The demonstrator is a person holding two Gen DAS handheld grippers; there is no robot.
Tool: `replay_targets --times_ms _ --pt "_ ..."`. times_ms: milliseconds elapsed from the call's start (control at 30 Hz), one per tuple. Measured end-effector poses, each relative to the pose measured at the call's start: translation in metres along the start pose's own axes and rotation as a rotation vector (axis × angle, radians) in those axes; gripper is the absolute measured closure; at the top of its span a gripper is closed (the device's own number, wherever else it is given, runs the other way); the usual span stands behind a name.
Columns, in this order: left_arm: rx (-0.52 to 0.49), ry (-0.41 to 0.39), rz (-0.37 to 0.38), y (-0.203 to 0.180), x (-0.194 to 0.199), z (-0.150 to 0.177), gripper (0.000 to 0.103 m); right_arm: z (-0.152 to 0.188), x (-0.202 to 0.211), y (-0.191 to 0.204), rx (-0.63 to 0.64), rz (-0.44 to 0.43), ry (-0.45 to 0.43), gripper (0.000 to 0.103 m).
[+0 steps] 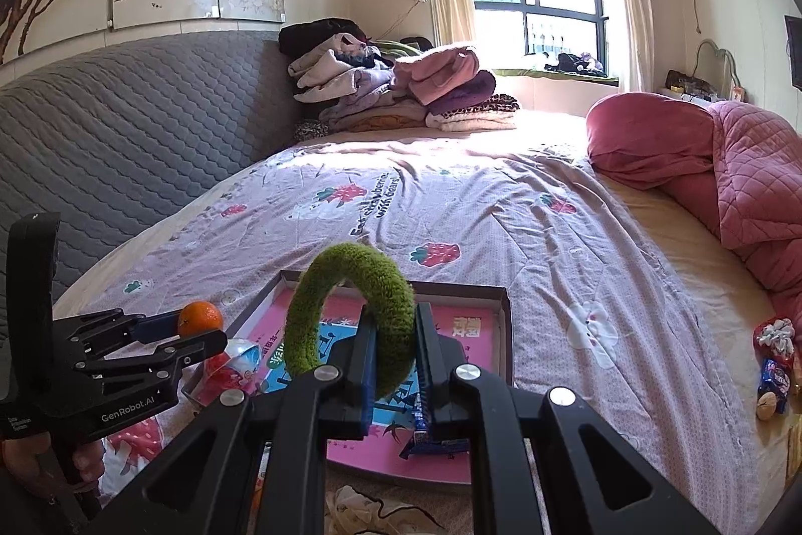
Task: Organize objects
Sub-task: 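Carry the orange and green ring over the grey tray with both tools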
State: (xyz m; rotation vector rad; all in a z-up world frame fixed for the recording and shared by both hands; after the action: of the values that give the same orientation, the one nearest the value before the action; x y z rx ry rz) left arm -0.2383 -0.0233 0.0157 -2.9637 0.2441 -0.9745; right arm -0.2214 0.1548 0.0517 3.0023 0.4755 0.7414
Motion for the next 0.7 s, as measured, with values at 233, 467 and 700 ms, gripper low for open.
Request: replay_targets --times_ms 233,467,700 --pt "0.004 -0.007 -0.005 0.003 -0.008 -0.003 0.064 -0.005 -0.008 -0.006 0.0 0.008 -0.007 0.089" --pt "0.006 -0.001 -0.004 0.004 -0.02 -0.004 0.064 -0.007 -0.021 -0.013 -0.002 0.016 0.002 0.089" --pt "0.002 -0.005 0.0 0.002 -0.035 -0.008 0.064 -0.004 -0.032 -0.018 -0.002 0.018 0.017 0.089"
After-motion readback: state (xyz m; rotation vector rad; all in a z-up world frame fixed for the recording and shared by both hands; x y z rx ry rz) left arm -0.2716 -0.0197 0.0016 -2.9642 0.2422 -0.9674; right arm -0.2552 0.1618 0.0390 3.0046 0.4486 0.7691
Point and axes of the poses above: each gripper's, at about its wrist camera, not at the fingertips, and x roughly against the way its jaws point, y to its left, z to its underside, the point moved 3 cm from there along -x, roughly the way its jaws point, and after that the axes turned 4 degrees about -y, right-handed, at the moved point
